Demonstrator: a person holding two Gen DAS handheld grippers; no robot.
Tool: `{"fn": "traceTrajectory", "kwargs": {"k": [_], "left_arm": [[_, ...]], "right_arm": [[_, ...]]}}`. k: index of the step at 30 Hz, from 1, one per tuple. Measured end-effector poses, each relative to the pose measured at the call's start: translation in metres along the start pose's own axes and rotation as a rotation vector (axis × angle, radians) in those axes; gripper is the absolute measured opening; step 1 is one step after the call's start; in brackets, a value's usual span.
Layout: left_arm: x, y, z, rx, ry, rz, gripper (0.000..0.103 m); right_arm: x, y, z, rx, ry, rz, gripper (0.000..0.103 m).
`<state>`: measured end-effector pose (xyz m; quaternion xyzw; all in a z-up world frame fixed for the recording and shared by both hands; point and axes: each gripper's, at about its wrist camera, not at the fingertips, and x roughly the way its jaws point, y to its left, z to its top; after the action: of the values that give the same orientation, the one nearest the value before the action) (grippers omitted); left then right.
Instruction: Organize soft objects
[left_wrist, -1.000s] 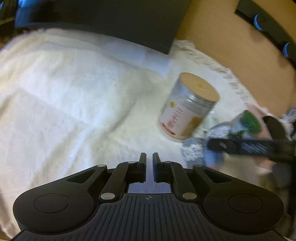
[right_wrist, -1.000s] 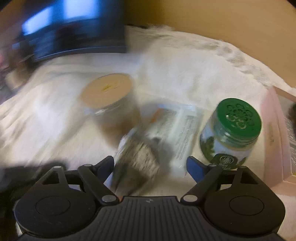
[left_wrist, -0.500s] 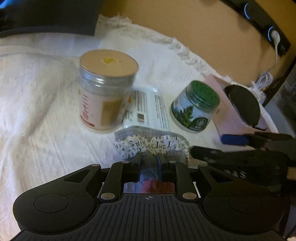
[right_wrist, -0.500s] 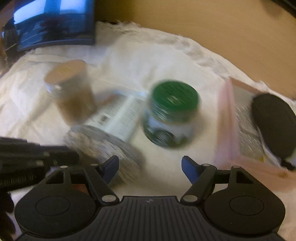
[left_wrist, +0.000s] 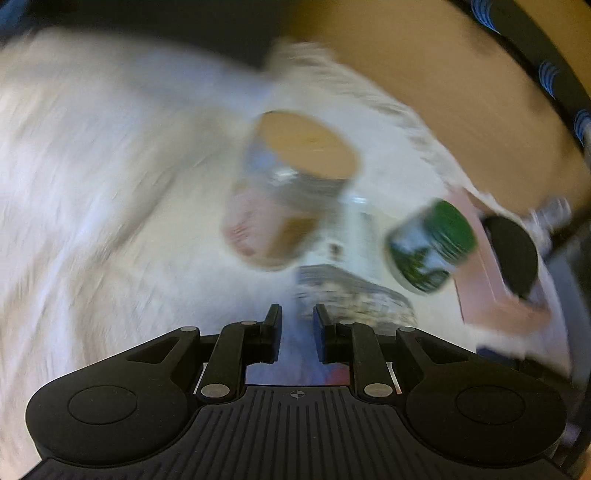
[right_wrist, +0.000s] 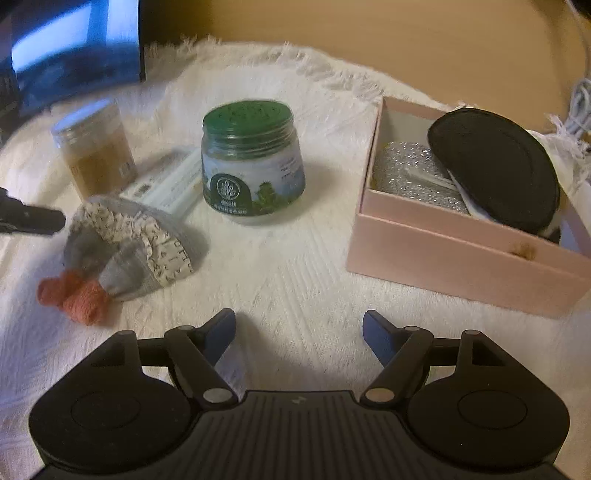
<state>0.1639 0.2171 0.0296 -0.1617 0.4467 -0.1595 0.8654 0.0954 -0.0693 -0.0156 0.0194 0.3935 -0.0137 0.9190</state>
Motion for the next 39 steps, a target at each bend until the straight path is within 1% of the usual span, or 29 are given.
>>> {"fn": "traceTrajectory", "kwargs": {"k": [2, 3, 4, 5, 6, 7, 8, 9, 11, 12, 15, 16, 19, 20, 25, 30, 32, 33, 35, 36, 37, 38, 39], "left_arm": [[0.008, 0.015, -0.001, -0.107, 0.014, -0.031, 0.02], [0.013, 0.02, -0.001, -0.15, 0.023, -0.062, 0.02], [0.017, 0.023, -0.002, -0.194, 0.035, -0.112, 0.02], [0.021, 0.022, -0.003, -0.213, 0.044, -0.164, 0.02], [0.024, 0.017, -0.003, -0.205, 0.049, -0.207, 0.02], [0.026, 0.007, -0.004, -0.165, 0.053, -0.243, 0.02], [0.028, -0.005, -0.005, -0.108, 0.06, -0.263, 0.02], [0.03, -0.018, -0.006, -0.041, 0.071, -0.27, 0.02], [0.035, -0.05, -0.013, 0.133, 0.095, -0.245, 0.022], [0.037, -0.067, -0.019, 0.242, 0.107, -0.219, 0.022], [0.043, -0.104, -0.037, 0.487, 0.119, -0.129, 0.022], [0.044, -0.114, -0.043, 0.567, 0.111, -0.08, 0.023], [0.046, -0.127, -0.051, 0.703, 0.09, 0.027, 0.023], [0.046, -0.127, -0.052, 0.72, 0.09, 0.035, 0.023], [0.048, -0.118, -0.046, 0.672, 0.099, 0.037, 0.025], [0.049, -0.121, -0.045, 0.663, 0.091, 0.071, 0.026], [0.046, -0.12, -0.044, 0.659, 0.085, 0.087, 0.029], [0.046, -0.118, -0.044, 0.651, 0.085, 0.095, 0.031], [0.047, -0.112, -0.041, 0.622, 0.096, 0.107, 0.051], [0.049, -0.108, -0.039, 0.596, 0.111, 0.095, 0.051], [0.051, -0.102, -0.037, 0.548, 0.135, 0.058, 0.052], [0.051, -0.098, -0.035, 0.51, 0.129, 0.025, 0.058], [0.051, -0.095, -0.033, 0.487, 0.134, -0.001, 0.061]], "right_arm": [[-0.001, 0.001, -0.007, -0.02, -0.042, 0.002, 0.079], [-0.002, 0.0, -0.011, -0.022, -0.06, 0.003, 0.081], [-0.003, -0.001, -0.014, -0.014, -0.076, 0.005, 0.082], [-0.004, -0.003, -0.017, -0.005, -0.096, 0.006, 0.082], [-0.004, -0.003, -0.019, -0.005, -0.104, 0.005, 0.083], [-0.003, -0.002, -0.017, -0.006, -0.104, 0.005, 0.083], [-0.003, -0.002, -0.016, -0.004, -0.104, 0.006, 0.083], [-0.003, -0.003, -0.016, -0.002, -0.105, 0.008, 0.084], [-0.002, -0.003, -0.016, -0.002, -0.107, 0.012, 0.085], [-0.002, -0.003, -0.016, -0.002, -0.107, 0.016, 0.086], [-0.002, -0.004, -0.016, -0.003, -0.107, 0.026, 0.088], [-0.001, -0.004, -0.016, -0.002, -0.108, 0.028, 0.088], [-0.002, -0.005, -0.017, 0.004, -0.111, 0.034, 0.088], [-0.002, -0.005, -0.017, 0.007, -0.112, 0.036, 0.088], [-0.001, -0.004, -0.017, -0.004, -0.105, 0.037, 0.091], [0.0, -0.002, -0.017, -0.012, -0.102, 0.032, 0.091], [0.0, -0.003, -0.017, -0.014, -0.102, 0.031, 0.091], [0.0, -0.003, -0.017, -0.014, -0.101, 0.031, 0.091], [0.0, -0.003, -0.017, -0.015, -0.101, 0.031, 0.091], [0.0, -0.003, -0.017, -0.016, -0.101, 0.031, 0.091], [0.0, -0.003, -0.017, -0.016, -0.101, 0.032, 0.091], [0.0, -0.003, -0.016, -0.017, -0.101, 0.032, 0.091], [0.0, -0.003, -0.016, -0.017, -0.101, 0.032, 0.091]]}}
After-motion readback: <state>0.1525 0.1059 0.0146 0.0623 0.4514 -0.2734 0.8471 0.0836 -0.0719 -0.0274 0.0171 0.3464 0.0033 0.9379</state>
